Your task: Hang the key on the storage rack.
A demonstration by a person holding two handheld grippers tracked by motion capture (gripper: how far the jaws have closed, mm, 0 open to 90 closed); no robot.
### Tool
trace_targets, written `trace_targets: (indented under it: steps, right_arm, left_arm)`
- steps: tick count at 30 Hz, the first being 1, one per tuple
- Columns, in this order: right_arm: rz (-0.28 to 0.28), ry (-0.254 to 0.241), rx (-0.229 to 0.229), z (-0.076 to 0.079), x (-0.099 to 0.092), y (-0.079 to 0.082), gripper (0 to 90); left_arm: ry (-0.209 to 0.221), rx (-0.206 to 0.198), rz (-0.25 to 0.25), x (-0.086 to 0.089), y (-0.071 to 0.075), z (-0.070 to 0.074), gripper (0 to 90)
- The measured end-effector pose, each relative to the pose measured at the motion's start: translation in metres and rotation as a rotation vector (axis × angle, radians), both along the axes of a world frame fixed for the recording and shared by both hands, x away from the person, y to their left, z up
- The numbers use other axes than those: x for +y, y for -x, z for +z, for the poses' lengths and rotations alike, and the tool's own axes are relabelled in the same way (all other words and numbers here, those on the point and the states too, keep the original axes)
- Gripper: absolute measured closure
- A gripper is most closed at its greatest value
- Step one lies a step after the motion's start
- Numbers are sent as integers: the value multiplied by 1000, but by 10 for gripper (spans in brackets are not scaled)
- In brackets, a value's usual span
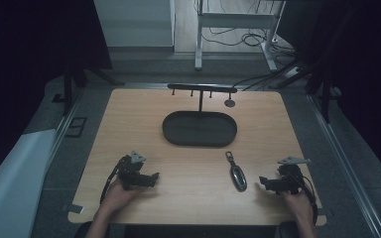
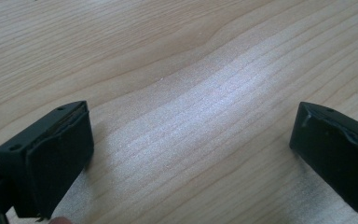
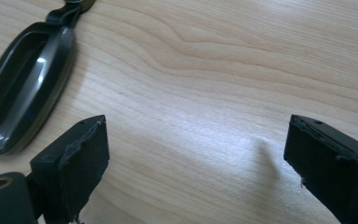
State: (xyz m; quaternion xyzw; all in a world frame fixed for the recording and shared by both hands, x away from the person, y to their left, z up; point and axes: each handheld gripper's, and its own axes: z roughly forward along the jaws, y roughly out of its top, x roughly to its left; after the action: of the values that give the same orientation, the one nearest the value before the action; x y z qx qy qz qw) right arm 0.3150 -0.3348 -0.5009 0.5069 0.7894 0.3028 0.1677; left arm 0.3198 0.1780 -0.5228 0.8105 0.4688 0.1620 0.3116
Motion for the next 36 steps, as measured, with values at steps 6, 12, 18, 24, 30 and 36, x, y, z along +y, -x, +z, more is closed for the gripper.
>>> trace_targets:
  steps: [6,12,18,24,30,36]
  right_arm:
    - [-2,5,11,-2,0,0,56]
    - [6,14,6,-2,0,2,56]
    - [6,14,8,-1,0,3,55]
    - [16,18,9,1,4,3,51]
    - [31,25,18,4,9,1,46]
    - [34,14,35,10,13,-1,37]
  left_arm:
    - [1,0,-3,0,0,0,0]
    - [1,0,-4,0,-1,0,0]
    - [1,0,-6,0,-1,0,0]
    - [1,0,-6,0,-1,0,0]
    - [1,0,-6,0,-1,0,0]
    - [1,-1,-4,0,-1,0,0]
